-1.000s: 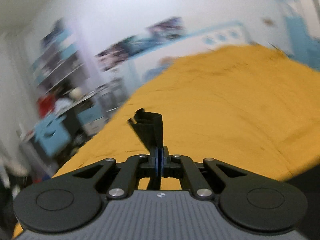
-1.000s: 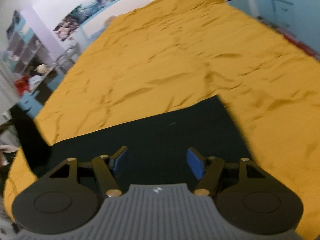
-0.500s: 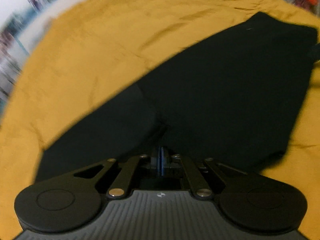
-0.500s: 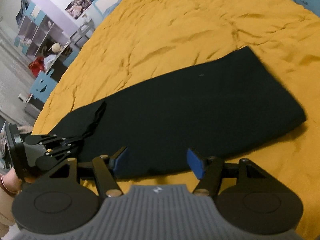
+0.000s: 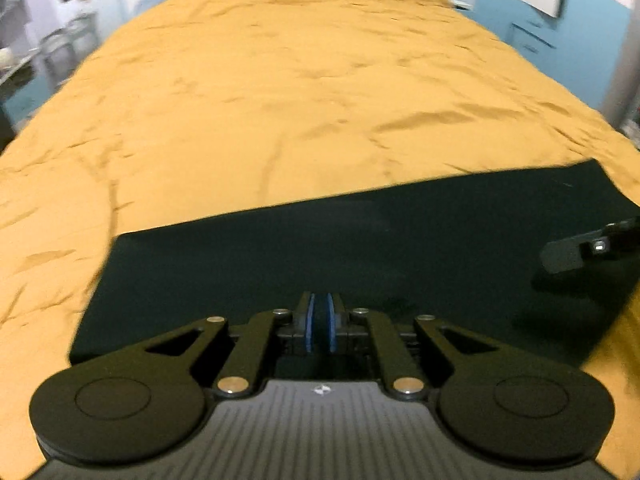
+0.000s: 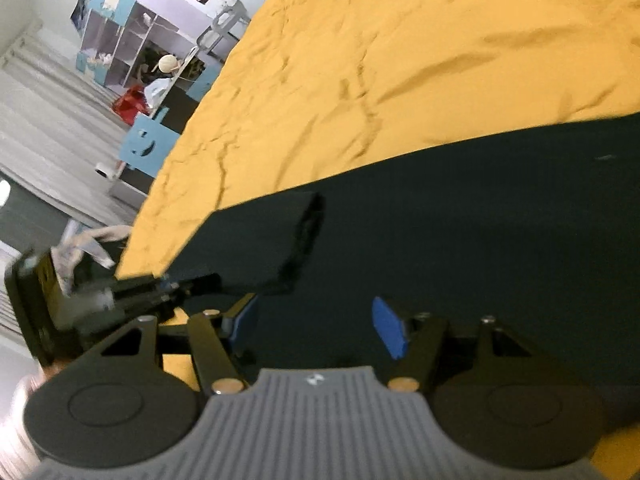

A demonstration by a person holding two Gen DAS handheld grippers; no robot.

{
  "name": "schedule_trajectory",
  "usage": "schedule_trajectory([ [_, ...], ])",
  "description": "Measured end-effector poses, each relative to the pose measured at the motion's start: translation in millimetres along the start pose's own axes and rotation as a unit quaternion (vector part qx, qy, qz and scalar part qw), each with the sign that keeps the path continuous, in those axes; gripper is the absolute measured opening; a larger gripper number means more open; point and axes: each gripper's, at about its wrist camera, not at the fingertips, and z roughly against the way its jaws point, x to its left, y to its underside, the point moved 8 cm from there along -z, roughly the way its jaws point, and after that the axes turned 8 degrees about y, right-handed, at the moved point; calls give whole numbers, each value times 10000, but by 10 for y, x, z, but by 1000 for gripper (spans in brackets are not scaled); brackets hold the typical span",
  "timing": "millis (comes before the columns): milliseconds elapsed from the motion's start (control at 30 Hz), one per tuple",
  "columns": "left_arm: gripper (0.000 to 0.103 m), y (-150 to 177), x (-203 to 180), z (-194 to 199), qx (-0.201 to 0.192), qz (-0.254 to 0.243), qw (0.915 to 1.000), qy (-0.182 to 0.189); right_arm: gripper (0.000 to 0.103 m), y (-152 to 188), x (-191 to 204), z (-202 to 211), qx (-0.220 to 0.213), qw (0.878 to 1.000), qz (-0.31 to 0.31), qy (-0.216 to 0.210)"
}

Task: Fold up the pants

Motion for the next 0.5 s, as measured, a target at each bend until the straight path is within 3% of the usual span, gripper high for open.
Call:
schedule_trajectory([
  [200, 9, -136, 254, -154, -131, 610, 9980, -139, 54, -139, 175, -740, 514, 9971, -545, -146],
  [300, 10, -102, 277, -109, -245, 830, 9962, -34, 44, -191, 181, -1031, 671, 9948, -755, -160],
  [400, 12, -94, 346, -40, -386, 1000, 9942, 5, 29, -217, 163, -1225, 761, 9913, -1032, -296],
  [467, 12, -97, 419, -10, -474, 1155, 9922, 3, 11, -229, 145, -1319, 779, 9887, -1222, -394],
  [500, 12, -100, 437, 52, -516, 1232, 9910, -4, 6, -233, 127, -1356, 778, 9871, -1334, -418],
])
